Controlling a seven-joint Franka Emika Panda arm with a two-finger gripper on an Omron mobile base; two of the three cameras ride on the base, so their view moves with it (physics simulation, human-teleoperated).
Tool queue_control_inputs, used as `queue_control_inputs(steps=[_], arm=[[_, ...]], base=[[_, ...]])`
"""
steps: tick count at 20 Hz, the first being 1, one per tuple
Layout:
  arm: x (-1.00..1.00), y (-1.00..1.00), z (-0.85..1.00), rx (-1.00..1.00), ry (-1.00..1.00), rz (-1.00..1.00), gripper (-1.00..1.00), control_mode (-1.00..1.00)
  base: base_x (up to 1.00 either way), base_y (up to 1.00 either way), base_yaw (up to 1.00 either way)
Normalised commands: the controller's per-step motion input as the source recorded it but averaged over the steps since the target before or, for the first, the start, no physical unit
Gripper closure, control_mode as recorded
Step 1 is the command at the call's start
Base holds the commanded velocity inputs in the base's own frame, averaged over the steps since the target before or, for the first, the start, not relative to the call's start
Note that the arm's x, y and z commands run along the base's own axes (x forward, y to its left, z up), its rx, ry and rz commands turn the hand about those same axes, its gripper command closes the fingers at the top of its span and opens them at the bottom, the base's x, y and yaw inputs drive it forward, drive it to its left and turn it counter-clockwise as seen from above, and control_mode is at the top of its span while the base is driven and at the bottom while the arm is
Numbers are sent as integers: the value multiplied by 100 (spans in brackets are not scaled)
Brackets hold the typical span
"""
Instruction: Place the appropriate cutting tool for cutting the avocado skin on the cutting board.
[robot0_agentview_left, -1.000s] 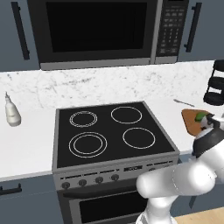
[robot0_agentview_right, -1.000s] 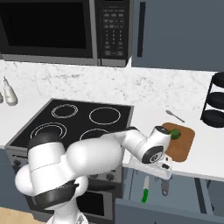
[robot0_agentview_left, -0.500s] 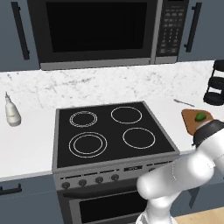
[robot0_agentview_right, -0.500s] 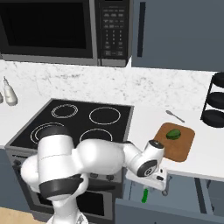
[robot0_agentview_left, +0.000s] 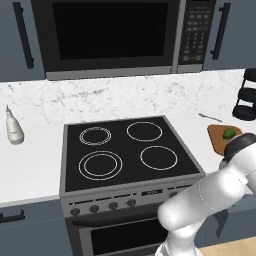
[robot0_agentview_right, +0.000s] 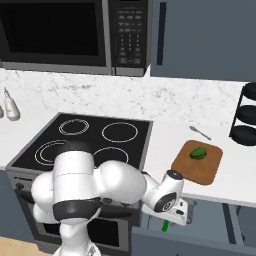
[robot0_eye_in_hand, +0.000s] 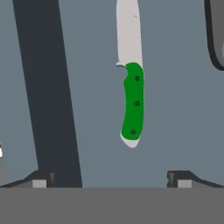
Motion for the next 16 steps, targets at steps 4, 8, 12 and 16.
queue_control_inputs(steps=[4, 8, 12, 16], arm=[[-9, 0, -18, 0, 0, 0, -100, -100], [-18, 1, -17, 0, 4, 0, -100, -100], [-24, 5, -11, 0, 11, 0, -100, -100], [-26, 9, -3, 0, 17, 0, -100, -100]], base=[[0, 0, 0], [0, 0, 0], [0, 0, 0], [0, 0, 0]])
